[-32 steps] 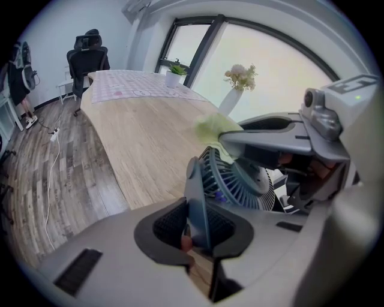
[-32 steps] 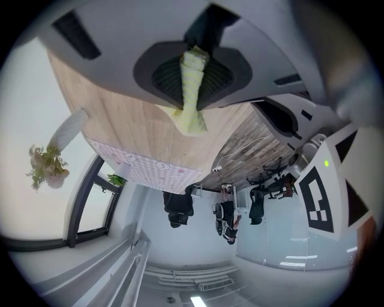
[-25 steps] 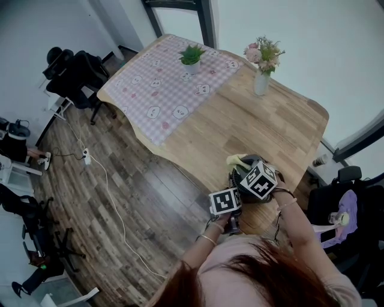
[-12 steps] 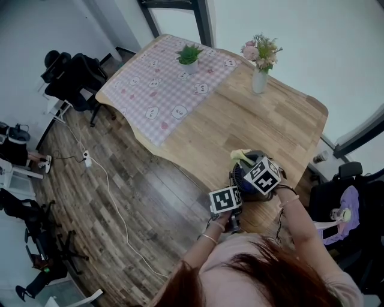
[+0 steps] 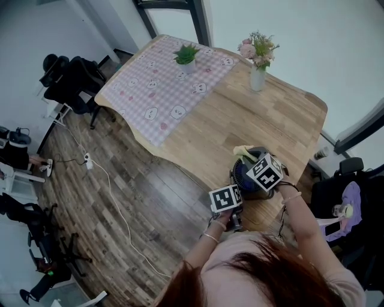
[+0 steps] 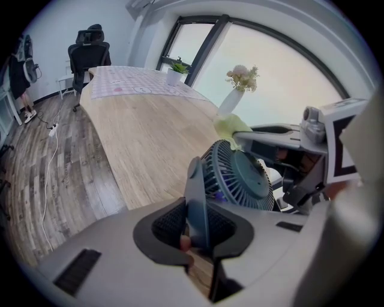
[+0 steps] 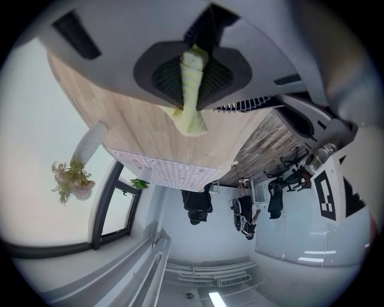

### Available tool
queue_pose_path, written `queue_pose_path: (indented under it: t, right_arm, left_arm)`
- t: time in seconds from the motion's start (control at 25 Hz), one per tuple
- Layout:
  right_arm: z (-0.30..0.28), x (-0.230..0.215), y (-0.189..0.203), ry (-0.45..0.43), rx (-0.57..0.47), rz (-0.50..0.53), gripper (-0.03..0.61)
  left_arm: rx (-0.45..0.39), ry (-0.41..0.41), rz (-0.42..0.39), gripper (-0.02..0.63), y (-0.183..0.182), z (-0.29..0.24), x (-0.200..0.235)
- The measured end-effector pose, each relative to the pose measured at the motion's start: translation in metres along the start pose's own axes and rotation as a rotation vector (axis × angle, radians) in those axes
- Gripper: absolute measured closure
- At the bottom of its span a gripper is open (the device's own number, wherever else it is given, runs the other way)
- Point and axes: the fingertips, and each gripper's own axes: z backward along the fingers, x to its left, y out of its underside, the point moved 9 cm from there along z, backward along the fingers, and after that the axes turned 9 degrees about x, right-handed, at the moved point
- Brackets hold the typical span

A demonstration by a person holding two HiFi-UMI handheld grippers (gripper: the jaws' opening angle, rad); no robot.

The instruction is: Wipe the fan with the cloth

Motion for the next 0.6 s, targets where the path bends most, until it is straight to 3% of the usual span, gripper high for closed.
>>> queue_pose_path:
  t: [0.6]
  right_arm:
    - [0.005,-0.012,0.013,0.036,0.002,-0.041,0.528]
  left_arm:
    - [-0.003,-0.004,0.003,0.554,0.001,0.000,0.000]
